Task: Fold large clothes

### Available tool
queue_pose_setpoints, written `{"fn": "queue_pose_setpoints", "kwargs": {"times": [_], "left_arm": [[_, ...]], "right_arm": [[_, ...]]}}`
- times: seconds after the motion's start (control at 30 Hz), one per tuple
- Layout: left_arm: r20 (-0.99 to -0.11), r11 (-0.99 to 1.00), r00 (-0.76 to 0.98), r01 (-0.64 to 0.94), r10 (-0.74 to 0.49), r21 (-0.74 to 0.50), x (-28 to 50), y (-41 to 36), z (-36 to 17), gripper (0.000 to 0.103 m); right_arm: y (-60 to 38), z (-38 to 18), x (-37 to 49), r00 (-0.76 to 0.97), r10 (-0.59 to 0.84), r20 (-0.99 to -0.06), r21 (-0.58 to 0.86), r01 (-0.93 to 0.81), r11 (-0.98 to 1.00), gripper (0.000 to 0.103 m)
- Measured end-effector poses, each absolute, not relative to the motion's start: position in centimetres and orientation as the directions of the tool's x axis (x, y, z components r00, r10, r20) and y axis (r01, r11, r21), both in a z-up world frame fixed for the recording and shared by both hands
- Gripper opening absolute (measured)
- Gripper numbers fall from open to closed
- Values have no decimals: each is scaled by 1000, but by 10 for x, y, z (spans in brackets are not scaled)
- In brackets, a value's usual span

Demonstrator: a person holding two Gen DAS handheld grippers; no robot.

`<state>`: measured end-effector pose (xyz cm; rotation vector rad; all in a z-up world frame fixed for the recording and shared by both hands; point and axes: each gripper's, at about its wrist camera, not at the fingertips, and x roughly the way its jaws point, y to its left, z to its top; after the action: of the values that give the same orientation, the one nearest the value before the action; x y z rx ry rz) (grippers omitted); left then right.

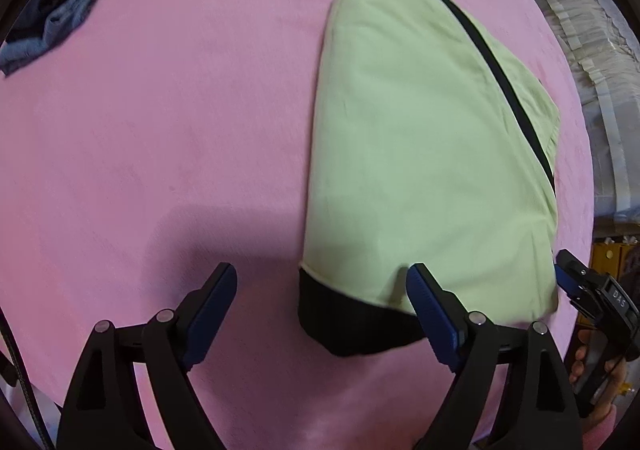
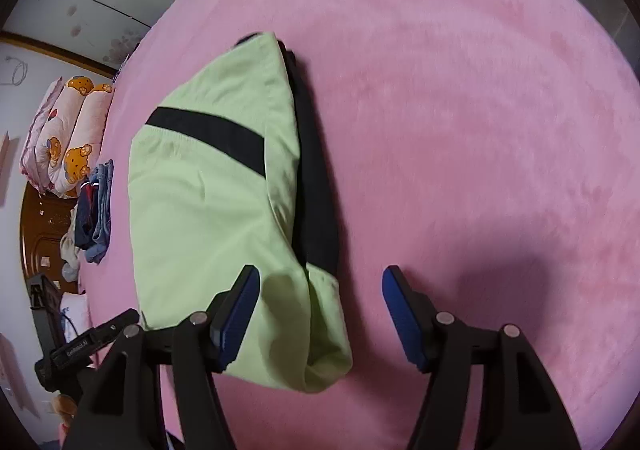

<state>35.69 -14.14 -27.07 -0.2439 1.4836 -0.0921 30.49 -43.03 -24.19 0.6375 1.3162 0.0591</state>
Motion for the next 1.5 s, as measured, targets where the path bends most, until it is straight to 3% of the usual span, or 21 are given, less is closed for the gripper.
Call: {"fn": "queue_pose_setpoints", "kwargs": {"times": [0.47,0.63,0.87,1.03,1.23,1.37,1.43,1.5], "left_arm": [[-977,974,56,-88,-205,-210,341,-147,-285,87],[-989,987,87,-89,-123,-130,335,-161,-274,88],[-987,991,135,-93,-85,-98,310,-189,-264,88],[-988,997,147,-35,-57,-63,295,-212,-253,88],[-988,998,150,-36,-43,-49,289,-216,-230,89],[-984,998,168,-27,-49,-55,286,-215,-210,95],[-982,999,188,-10,-38,-41,283,-216,-197,97],[-978,1000,206,5,-24,-24,284,-216,-186,99]], "right_arm": [[-427,-261,293,246,461,-852,523,381,762,68],[-418,-255,289,234,404,-884,467,414,782,71],[-376,-227,279,264,195,-945,280,339,898,75],[-353,-210,267,300,168,-939,260,300,918,84],[-352,-197,263,282,195,-939,278,292,915,84],[-349,-181,260,270,208,-940,280,267,922,86],[-346,-173,260,267,197,-944,264,246,933,96],[-341,-162,259,278,199,-940,266,227,937,98]]}}
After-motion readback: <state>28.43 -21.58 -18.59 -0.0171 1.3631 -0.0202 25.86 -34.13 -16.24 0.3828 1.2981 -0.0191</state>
